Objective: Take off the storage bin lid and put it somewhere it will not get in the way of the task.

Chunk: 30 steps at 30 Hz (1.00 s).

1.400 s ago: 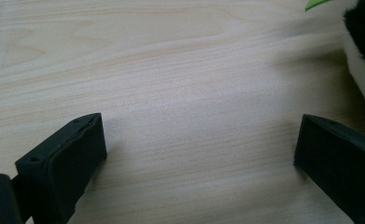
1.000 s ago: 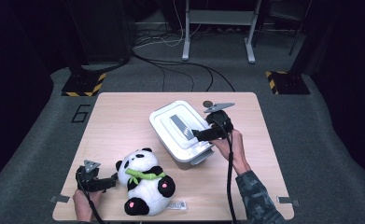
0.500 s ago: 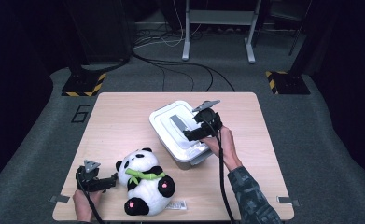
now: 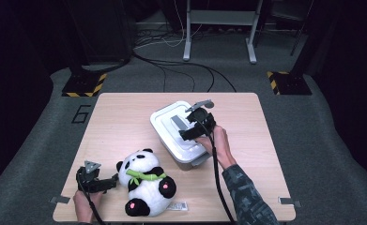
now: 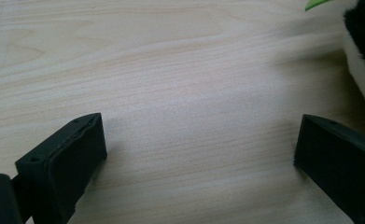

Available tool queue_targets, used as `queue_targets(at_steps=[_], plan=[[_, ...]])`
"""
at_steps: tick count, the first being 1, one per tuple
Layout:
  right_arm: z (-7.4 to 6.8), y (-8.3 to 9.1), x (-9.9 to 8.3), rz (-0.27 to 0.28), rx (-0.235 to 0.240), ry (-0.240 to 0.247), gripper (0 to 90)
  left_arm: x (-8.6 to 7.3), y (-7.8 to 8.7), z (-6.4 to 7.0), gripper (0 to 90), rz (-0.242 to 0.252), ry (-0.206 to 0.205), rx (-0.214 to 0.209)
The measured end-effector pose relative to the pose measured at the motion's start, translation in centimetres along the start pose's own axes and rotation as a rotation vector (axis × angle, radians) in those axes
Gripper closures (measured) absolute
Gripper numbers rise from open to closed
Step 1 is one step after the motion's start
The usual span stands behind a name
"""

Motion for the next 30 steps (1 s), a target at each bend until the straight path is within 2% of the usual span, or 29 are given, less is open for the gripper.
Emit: queue_targets(at_steps=[2,5,10,13,20,28,30], plan=[[-0.1,-0.1,0.2,0.0,-0.006,-0.005,23.5,0.0,0.0,0.0,2.1,0.0,0.0,0.0],[-0.2,-0.3,0.3,-0.004,-0.007,0.014,31.1,0.0,0.0,0.0,2.0,0.0,0.0,0.0],[-0.5,-0.7,0.2,-0.032,-0.007,0.029,44.9,0.0,0.0,0.0,2.1,0.0,0.0,0.0],[-0.6,-0.8,0.2,-0.033,-0.023,0.022,50.5,0.0,0.0,0.0,2.0,0.0,0.0,0.0],[-0.8,-0.9,0.3,-0.037,-0.014,0.043,58.6,0.0,0.0,0.0,2.0,0.0,0.0,0.0],[-1.1,-1.0,0.5,-0.045,-0.047,0.038,63.6,0.0,0.0,0.0,2.0,0.002,0.001,-0.001],[-1.2,-1.0,0.6,-0.058,-0.053,0.023,64.0,0.0,0.0,0.0,2.0,0.001,0.0,-0.001]])
Point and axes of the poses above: each handheld gripper's, and its own axes: y roughly backward along the jaws, x roughly out of its top, z roughly to its right, the point moved 9 cm from there along -y, roughly forward along the jaws, and after that the axes turned 4 degrees about z, right-handed, at the moved point
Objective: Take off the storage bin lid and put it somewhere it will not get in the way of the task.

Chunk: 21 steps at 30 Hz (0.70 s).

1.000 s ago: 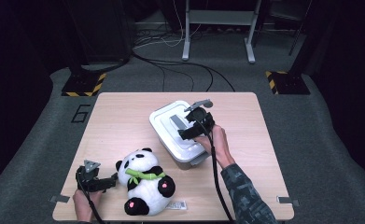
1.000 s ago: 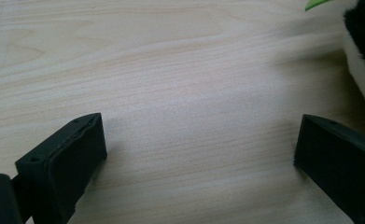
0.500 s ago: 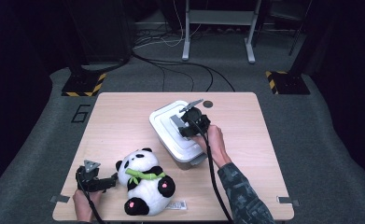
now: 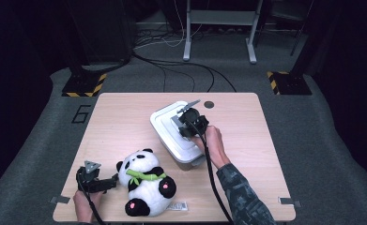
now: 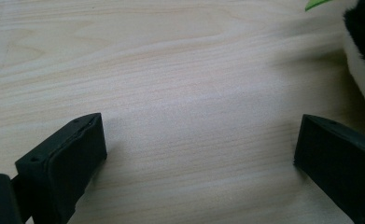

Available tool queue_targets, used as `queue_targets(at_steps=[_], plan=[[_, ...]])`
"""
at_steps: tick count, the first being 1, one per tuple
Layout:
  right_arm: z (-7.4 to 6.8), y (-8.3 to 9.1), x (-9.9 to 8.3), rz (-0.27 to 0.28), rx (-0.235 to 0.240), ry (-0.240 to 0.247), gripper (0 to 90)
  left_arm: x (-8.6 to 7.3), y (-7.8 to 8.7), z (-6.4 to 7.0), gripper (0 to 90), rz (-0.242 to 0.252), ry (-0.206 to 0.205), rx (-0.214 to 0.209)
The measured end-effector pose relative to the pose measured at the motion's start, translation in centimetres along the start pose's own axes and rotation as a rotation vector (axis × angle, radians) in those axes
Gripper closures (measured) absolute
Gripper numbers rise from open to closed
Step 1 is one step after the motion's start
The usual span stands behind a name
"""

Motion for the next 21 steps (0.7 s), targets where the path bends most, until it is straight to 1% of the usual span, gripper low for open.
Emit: queue_targets(at_steps=[1,2,5,6,7,9,11,12,18,19,21], plan=[[-0.03,0.01,-0.01,-0.005,-0.001,-0.007,64.2,0.0,0.0,0.0,2.0,0.0,0.0,0.0],[0.05,-0.04,0.04,-0.002,-0.001,-0.002,64.4,0.0,0.0,0.0,2.0,0.0,0.0,0.0],[-0.06,0.05,-0.04,-0.006,-0.006,-0.018,65.0,0.0,0.0,0.0,2.0,0.0,0.0,0.0],[-0.06,0.05,-0.04,-0.006,-0.006,-0.018,65.0,0.0,0.0,0.0,2.0,0.0,0.0,0.0],[0.11,-0.04,0.05,0.008,-0.005,-0.003,65.1,0.0,0.0,0.0,2.0,0.0,0.0,0.0],[0.03,0.03,-0.05,0.008,-0.003,-0.025,65.5,0.0,0.0,0.0,2.0,0.0,0.0,0.0],[0.07,0.0,-0.04,0.022,-0.008,-0.021,65.8,0.0,0.0,0.0,2.0,0.0,0.0,0.0],[0.05,-0.01,-0.03,0.029,-0.011,-0.028,65.9,0.0,0.0,0.0,2.0,0.0,0.0,0.0],[0.05,0.12,-0.12,0.03,-0.01,-0.043,66.1,0.0,0.0,0.0,2.0,0.0,0.0,0.0],[-0.06,0.22,-0.16,0.025,-0.011,-0.051,66.1,0.0,0.0,0.0,2.0,0.0,0.0,0.0],[-0.07,0.23,-0.15,0.028,-0.014,-0.05,66.1,0.0,0.0,0.0,2.0,0.0,0.0,0.0]])
Point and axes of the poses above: each handheld gripper's, and its own axes: y roughly backward along the jaws, x roughly out of its top, z roughly to its right, the point moved 9 cm from there along -y, roughly forward along the jaws, and after that the axes turned 4 degrees about z, right-handed, at the moved point
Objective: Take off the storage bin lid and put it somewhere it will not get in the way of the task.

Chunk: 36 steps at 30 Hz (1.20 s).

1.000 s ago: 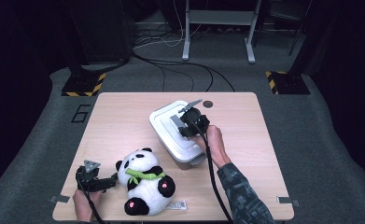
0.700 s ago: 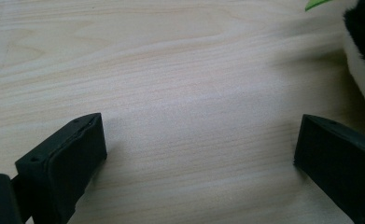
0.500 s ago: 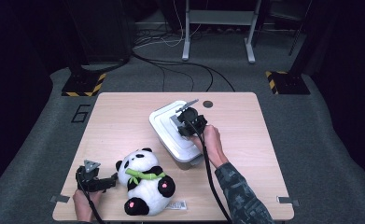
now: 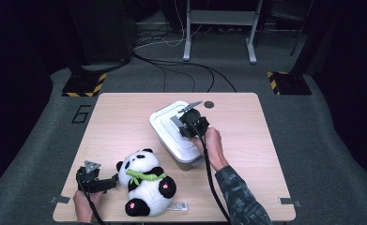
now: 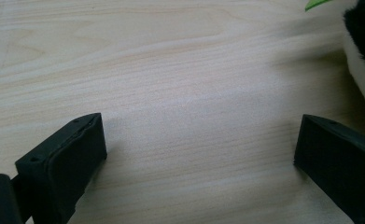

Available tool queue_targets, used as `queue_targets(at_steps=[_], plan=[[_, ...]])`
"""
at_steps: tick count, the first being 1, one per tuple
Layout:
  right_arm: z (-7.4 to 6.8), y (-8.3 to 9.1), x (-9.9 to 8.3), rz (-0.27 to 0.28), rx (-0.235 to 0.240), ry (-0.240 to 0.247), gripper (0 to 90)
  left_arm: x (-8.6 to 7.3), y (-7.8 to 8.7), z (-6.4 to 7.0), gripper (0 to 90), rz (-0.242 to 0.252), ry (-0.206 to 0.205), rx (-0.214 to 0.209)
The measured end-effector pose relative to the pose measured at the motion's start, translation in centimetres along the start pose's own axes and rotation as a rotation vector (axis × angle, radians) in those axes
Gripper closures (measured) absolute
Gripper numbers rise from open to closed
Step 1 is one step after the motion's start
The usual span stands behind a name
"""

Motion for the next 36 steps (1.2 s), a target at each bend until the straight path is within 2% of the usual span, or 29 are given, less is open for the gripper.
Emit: queue_targets(at_steps=[4,12,15,21,24,28,36], plan=[[0.1,0.1,0.0,0.008,0.003,0.012,66.2,0.0,0.0,0.0,2.0,0.0,0.0,0.0],[-0.2,0.8,0.4,0.023,0.005,-0.021,66.3,0.0,0.0,0.0,2.0,0.0,0.0,0.0],[0.0,1.1,0.7,0.042,0.007,0.001,66.3,0.0,0.0,0.0,2.0,0.0,0.0,0.0],[0.1,1.3,0.9,0.055,0.006,0.012,66.4,0.0,0.0,0.0,2.1,0.0,0.0,0.0],[0.1,1.5,1.0,0.056,0.003,-0.008,66.4,0.0,0.0,0.0,2.0,0.0,0.0,0.0],[0.3,1.7,1.5,0.084,0.001,0.014,66.4,0.0,0.0,0.0,2.0,0.0,0.0,0.0],[0.8,2.7,2.0,0.112,-0.007,-0.003,66.4,0.0,0.0,0.0,2.0,0.0,0.0,0.0]])
Point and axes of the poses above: each handheld gripper's, and its own axes: y roughly backward along the jaws, x roughly out of its top, z roughly to its right, the point moved 9 cm from there along -y, roughly forward along the jaws, and after that the axes turned 4 degrees about z, right-handed, at the moved point
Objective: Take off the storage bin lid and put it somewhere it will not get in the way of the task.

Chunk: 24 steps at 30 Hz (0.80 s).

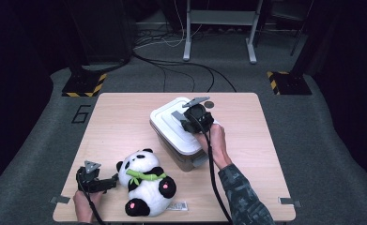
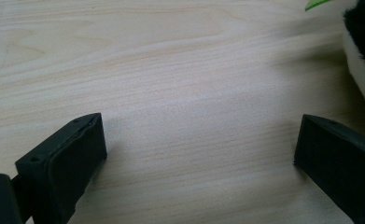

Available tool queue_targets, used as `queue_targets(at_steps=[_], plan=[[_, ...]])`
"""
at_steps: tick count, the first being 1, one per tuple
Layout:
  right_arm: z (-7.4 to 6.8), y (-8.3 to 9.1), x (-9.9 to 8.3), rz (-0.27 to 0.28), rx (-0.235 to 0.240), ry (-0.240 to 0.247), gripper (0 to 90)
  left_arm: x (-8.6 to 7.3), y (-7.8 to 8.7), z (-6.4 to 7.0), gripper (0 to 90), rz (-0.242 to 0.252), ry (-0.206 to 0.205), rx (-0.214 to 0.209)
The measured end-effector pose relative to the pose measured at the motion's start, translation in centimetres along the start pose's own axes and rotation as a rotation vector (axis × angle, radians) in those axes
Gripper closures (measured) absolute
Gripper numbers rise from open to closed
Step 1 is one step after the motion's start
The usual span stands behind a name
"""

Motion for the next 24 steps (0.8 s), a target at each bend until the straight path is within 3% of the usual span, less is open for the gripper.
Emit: queue_targets(at_steps=[24], plan=[[2.5,3.9,0.4,0.067,-0.049,-0.034,66.5,0.0,0.0,0.0,2.0,-0.003,-0.005,-0.001]])
Point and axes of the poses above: each handheld gripper's, and its own axes: y roughly backward along the jaws, x roughly out of its top, z roughly to its right, the point moved 9 cm from there along -y, roughly forward along the jaws, and after that the axes turned 4 degrees about z, right-handed, at the moved point
